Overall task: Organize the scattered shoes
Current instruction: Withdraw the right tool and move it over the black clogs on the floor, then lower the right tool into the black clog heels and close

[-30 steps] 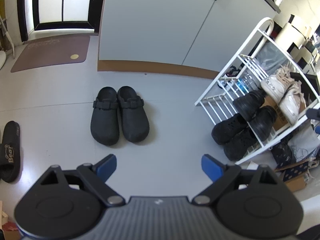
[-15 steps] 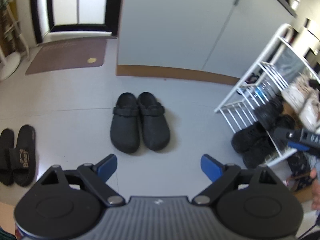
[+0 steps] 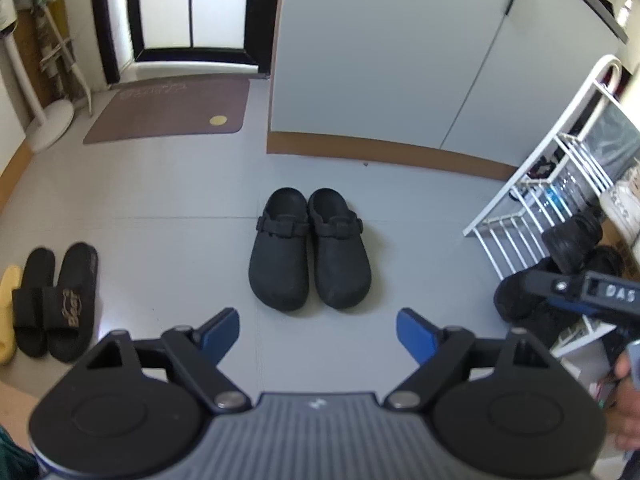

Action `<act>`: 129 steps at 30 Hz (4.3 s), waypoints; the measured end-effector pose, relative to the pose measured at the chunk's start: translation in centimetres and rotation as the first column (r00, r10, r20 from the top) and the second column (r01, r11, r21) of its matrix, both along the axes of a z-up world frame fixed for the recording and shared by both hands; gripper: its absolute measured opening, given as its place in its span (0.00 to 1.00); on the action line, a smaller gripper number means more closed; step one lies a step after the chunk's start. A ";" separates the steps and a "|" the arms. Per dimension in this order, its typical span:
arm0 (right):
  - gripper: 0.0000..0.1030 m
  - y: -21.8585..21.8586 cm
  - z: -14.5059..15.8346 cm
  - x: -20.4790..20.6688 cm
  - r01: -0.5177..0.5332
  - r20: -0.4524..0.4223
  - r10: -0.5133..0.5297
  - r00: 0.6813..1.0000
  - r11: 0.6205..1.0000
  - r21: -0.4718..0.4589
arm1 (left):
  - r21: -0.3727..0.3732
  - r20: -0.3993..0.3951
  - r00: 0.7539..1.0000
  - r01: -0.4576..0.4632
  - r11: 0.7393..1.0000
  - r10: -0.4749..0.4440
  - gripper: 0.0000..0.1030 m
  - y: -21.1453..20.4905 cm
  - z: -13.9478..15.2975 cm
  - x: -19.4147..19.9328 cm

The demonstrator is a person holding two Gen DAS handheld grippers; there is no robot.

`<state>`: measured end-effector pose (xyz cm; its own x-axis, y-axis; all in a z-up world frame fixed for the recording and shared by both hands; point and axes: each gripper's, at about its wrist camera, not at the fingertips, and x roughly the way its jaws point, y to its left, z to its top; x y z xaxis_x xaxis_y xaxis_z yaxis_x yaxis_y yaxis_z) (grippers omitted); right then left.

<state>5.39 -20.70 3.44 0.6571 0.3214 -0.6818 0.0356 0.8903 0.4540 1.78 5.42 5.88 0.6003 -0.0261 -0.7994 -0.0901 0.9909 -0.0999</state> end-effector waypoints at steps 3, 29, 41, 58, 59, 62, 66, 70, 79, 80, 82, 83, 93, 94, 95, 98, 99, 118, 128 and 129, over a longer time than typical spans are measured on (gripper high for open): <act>0.69 1.8 -0.2 0.1 -0.037 -0.003 0.037 0.999 0.999 -0.039 | 0.004 -0.016 0.999 -0.033 0.999 0.033 0.84 -0.2 0.4 -0.5; 0.76 6.1 0.9 -2.1 -0.166 0.084 0.187 0.979 0.963 -0.212 | 0.013 -0.139 0.985 -0.106 0.994 0.106 0.85 0.4 0.1 2.6; 0.74 7.4 -1.5 4.3 -0.189 0.008 0.199 0.980 0.945 -0.266 | -0.062 -0.088 0.995 -0.056 0.997 0.050 0.84 3.0 -2.1 8.5; 0.69 9.1 -5.2 13.3 -0.165 -0.054 0.157 0.986 0.970 -0.182 | -0.107 -0.120 0.989 -0.097 0.989 0.084 0.81 7.3 -4.9 13.5; 0.69 9.1 -5.4 13.6 -0.162 -0.057 0.155 0.986 0.972 -0.172 | -0.121 -0.114 0.989 -0.103 0.987 0.089 0.81 7.8 -4.7 13.5; 0.69 9.1 -5.7 14.5 -0.154 -0.064 0.147 0.987 0.978 -0.143 | -0.141 -0.083 0.990 -0.125 0.982 0.114 0.81 9.2 -3.8 13.3; 0.69 9.3 -6.3 16.4 -0.140 -0.070 0.132 0.989 0.983 -0.116 | -0.153 -0.087 0.986 -0.153 0.976 0.141 0.81 10.7 -3.6 13.1; 0.69 10.3 -7.3 18.8 -0.144 -0.080 0.136 0.987 0.984 -0.104 | -0.181 -0.082 0.982 -0.183 0.966 0.170 0.80 12.1 -3.0 12.7; 0.55 15.0 -12.9 26.5 -0.181 -0.175 0.156 0.972 0.974 -0.135 | -0.156 -0.027 0.983 -0.186 0.970 0.184 0.80 13.4 -1.4 11.6; 0.55 15.2 -13.2 26.9 -0.180 -0.179 0.154 0.972 0.974 -0.138 | -0.145 -0.030 0.981 -0.194 0.970 0.192 0.79 13.7 -1.6 11.6; 0.49 15.6 -14.0 28.0 -0.177 -0.187 0.152 0.971 0.976 -0.129 | -0.133 -0.046 0.972 -0.234 0.963 0.230 0.72 15.2 -2.2 11.9; 0.48 15.7 -14.4 28.5 -0.176 -0.190 0.151 0.970 0.977 -0.123 | -0.141 -0.054 0.969 -0.247 0.959 0.242 0.69 15.8 -2.4 12.0; 0.28 17.9 -18.5 32.9 -0.232 -0.223 0.194 0.955 0.960 -0.158 | -0.171 -0.041 0.964 -0.267 0.948 0.264 0.63 18.8 -1.4 10.7; 0.28 18.2 -19.0 33.3 -0.240 -0.226 0.199 0.954 0.956 -0.169 | -0.169 -0.027 0.963 -0.269 0.948 0.268 0.63 18.8 -1.1 10.5; 0.28 18.3 -19.5 33.6 -0.237 -0.230 0.195 0.953 0.956 -0.171 | -0.167 -0.016 0.963 -0.268 0.949 0.270 0.63 18.9 -0.7 10.3; 0.29 18.8 -20.7 34.3 -0.221 -0.244 0.176 0.954 0.961 -0.167 | -0.159 -0.018 0.969 -0.247 0.956 0.247 0.63 18.8 -0.7 10.2; 0.32 19.0 -21.0 34.5 -0.218 -0.248 0.173 0.953 0.962 -0.167 | -0.158 -0.022 0.970 -0.241 0.958 0.241 0.63 18.8 -0.8 10.2; 0.21 22.0 -24.0 36.3 -0.335 -0.359 0.204 0.911 0.873 -0.355 | -0.189 -0.012 0.967 -0.252 0.949 0.255 0.65 20.2 -0.4 9.7; 0.21 18.4 -24.6 32.0 -0.338 -0.443 0.162 0.882 0.871 -0.356 | -0.167 -0.045 0.980 -0.199 0.966 0.194 0.65 17.3 -1.3 11.1; 0.21 17.7 -24.7 31.0 -0.336 -0.459 0.151 0.876 0.873 -0.354 | -0.167 -0.047 0.982 -0.189 0.968 0.183 0.65 16.9 -1.4 11.3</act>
